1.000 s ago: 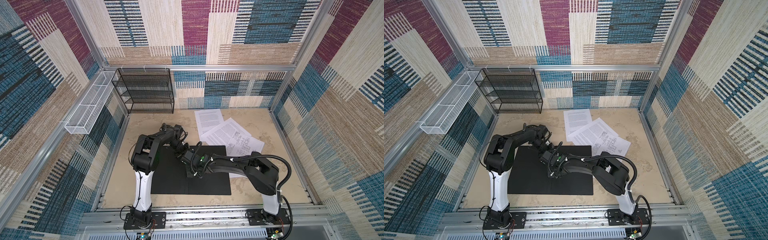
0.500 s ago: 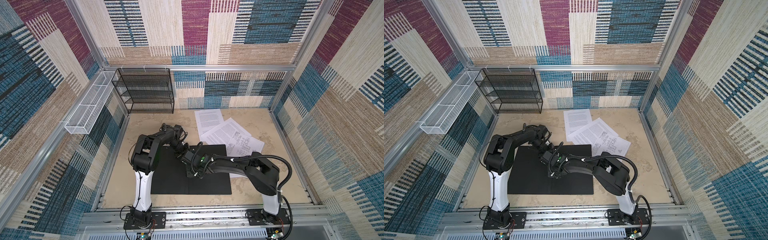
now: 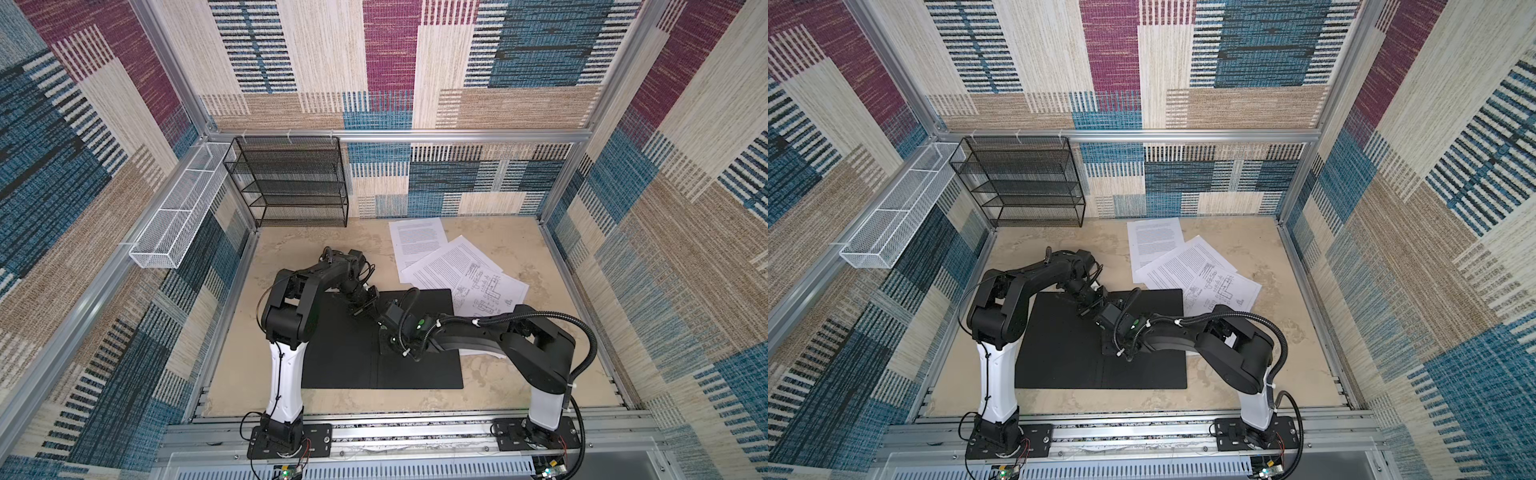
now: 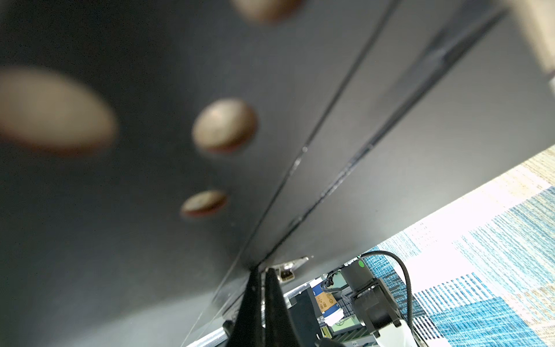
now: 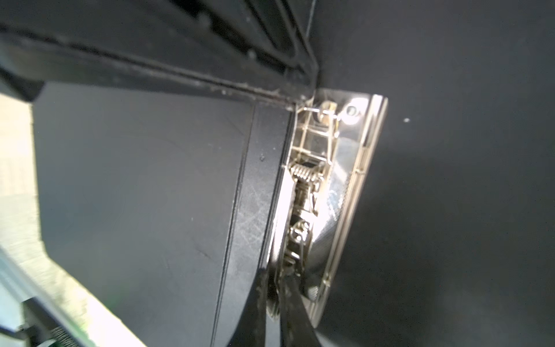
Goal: Put the files into the folder
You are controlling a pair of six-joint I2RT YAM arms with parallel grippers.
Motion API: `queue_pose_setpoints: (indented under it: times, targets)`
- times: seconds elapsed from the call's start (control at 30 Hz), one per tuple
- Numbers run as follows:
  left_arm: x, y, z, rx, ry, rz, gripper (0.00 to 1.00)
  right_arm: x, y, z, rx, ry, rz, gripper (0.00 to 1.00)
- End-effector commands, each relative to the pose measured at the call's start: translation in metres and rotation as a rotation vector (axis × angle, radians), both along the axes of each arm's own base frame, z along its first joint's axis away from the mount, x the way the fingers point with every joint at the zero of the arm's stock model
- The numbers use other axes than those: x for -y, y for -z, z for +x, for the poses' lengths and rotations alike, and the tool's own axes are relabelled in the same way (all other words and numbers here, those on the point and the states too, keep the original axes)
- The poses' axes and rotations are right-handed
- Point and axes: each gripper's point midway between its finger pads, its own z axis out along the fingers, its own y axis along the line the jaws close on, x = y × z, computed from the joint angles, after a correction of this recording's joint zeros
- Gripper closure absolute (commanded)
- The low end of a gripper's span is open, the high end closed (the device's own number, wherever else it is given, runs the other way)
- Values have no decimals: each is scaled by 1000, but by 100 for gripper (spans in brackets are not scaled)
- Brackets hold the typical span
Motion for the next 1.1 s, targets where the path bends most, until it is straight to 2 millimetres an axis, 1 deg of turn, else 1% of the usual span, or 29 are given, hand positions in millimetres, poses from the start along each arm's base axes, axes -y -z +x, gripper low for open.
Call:
queue_pose_setpoints:
  times: [0.0, 0.07, 0.17, 0.2, 0.3, 0.4, 0.47, 0.57, 0.7, 0.73, 0.77, 0.8, 0.87, 0.9, 1.0, 1.07]
  targets:
    - [-46, 42, -2, 18, 21, 289, 100, 52, 39, -19, -110, 66, -199, 97]
    - [-48, 42, -2, 20, 20, 301, 100, 57, 40, -18, -110, 87, -206, 97]
    - [-51, 43, -3, 15, 19, 309, 100, 64, 32, -13, -92, 125, -197, 98]
    - [-51, 43, -4, 13, 18, 310, 100, 63, 28, -10, -81, 126, -181, 99]
    - [-51, 45, -4, 7, 17, 311, 100, 55, 11, -6, -54, 111, -129, 100]
    - [-52, 46, -4, 5, 13, 313, 100, 43, -15, 1, -10, 83, -66, 99]
    - [-52, 47, -4, 4, 14, 315, 100, 39, -24, 5, 4, 65, -65, 99]
    - [-52, 47, -4, 2, 13, 311, 100, 34, -29, 8, 15, 47, -65, 99]
    - [-51, 47, -4, 3, 17, 310, 100, 29, -28, 9, 15, 29, -58, 100]
    - [-51, 47, -4, 3, 16, 309, 100, 27, -31, 9, 16, 23, -48, 97]
    - [-50, 47, -3, 4, 17, 304, 100, 23, -35, 10, 21, 12, -34, 90]
    - [-49, 47, -3, 2, 17, 299, 100, 18, -42, 12, 30, 1, -17, 86]
    - [-46, 45, -2, 4, 15, 282, 100, 12, -56, 19, 60, -2, 0, 84]
    - [-44, 43, 0, 6, 15, 267, 100, 9, -64, 25, 77, -1, 11, 78]
    - [-32, 30, 7, 27, 9, 197, 100, -1, -87, 42, 117, -7, 75, 62]
    - [-24, 19, 12, 42, -4, 150, 100, -2, -96, 50, 139, -7, 84, 55]
